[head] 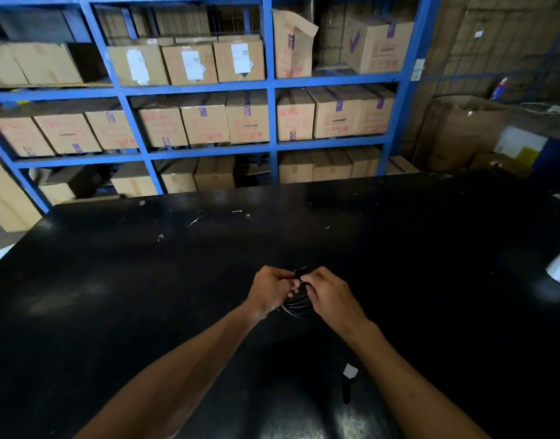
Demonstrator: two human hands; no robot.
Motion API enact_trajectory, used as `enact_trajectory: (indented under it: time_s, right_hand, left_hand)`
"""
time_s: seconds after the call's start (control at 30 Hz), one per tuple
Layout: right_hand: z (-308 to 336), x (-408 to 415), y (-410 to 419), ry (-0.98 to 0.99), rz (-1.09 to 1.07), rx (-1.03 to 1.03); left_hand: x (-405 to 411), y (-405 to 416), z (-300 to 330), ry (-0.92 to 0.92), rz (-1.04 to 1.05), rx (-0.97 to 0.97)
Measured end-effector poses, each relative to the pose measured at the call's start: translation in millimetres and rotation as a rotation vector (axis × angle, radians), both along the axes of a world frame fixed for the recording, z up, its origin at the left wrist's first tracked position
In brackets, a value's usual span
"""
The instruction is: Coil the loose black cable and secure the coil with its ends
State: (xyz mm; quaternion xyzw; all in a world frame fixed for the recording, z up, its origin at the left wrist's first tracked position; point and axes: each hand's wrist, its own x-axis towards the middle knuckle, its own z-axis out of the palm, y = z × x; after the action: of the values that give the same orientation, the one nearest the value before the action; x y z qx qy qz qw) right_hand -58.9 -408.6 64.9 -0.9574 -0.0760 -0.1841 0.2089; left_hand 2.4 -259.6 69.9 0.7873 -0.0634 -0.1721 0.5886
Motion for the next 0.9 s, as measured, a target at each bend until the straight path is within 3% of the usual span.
enact_trajectory:
  time_s: [0.1, 0.27, 0.33, 0.47, 0.6, 0.67, 0.73, 0.83, 0.9]
  right_hand:
    - [2, 7, -11, -0.125, -0.034, -0.145]
    - [8, 9, -27, -0.183, 0.073, -0.208]
    - [18, 7, -33, -0.111, 0.122, -0.187]
    - [42, 3, -36, 0.227, 0.186, 0.025]
    - [45, 7, -27, 0.132, 0.114, -0.002]
    - [44, 11, -27, 0.127, 0.086, 0.131]
    - [47, 15, -31, 0.138, 0.047, 0.438]
    - [57, 16, -36, 0.285, -0.013, 0.835]
    - [60, 16, -33, 0.352, 0.023, 0.983]
  left_hand:
    - [-3, -4, 4, -0.021, -0.058, -0.008]
    - [-1, -6, 13, -0.057, -0.183, 0.101]
    - [1, -5, 17, -0.057, -0.24, 0.157]
    - [6, -3, 27, -0.099, -0.381, 0.259]
    - [7, -7, 38, -0.128, -0.358, 0.245]
    - [9, -6, 42, -0.094, -0.267, 0.143]
    - [12, -2, 47, 0.016, -0.129, -0.01]
    - [20, 6, 53, 0.188, 0.024, -0.295]
    - [26, 9, 54, 0.25, 0.081, -0.441]
